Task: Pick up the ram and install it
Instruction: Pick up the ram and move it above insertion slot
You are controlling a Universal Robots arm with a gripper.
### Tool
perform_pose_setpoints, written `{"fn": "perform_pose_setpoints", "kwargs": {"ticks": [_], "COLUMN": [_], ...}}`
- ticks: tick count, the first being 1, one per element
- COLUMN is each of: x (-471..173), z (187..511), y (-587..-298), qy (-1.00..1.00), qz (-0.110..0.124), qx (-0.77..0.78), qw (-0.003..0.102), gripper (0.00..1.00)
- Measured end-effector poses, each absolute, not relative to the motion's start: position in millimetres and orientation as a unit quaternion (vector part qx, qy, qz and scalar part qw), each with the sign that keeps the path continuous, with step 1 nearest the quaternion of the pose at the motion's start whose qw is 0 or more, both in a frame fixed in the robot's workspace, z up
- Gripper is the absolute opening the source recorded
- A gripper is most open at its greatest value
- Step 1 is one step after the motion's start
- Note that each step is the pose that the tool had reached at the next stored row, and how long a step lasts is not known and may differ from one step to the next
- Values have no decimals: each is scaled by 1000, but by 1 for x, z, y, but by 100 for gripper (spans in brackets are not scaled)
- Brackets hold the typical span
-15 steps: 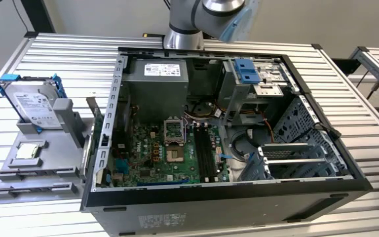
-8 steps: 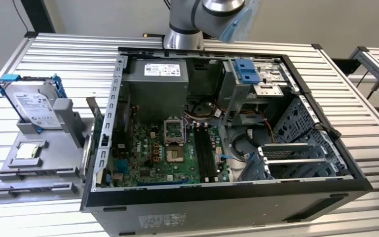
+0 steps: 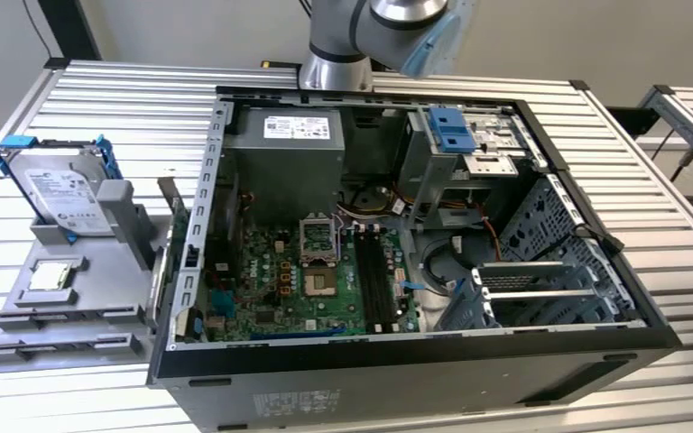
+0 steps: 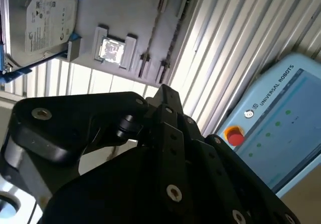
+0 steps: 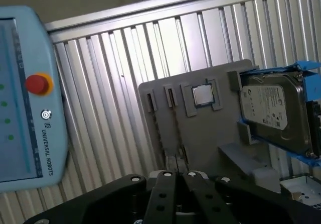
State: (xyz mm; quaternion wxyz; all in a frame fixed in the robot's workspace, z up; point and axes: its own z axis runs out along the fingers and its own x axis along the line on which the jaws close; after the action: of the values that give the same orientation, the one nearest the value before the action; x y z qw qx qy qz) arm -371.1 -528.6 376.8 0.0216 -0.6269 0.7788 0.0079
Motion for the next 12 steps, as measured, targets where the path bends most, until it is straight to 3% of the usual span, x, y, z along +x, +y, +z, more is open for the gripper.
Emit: {"fn": "perform_pose_setpoints", "kwargs": {"ticks": [12], "x": [-371], "z": [377], "y": [-529], "qy": [707], "qz": [10], "qx": [-707], "qw": [21], "gripper": [0]}}
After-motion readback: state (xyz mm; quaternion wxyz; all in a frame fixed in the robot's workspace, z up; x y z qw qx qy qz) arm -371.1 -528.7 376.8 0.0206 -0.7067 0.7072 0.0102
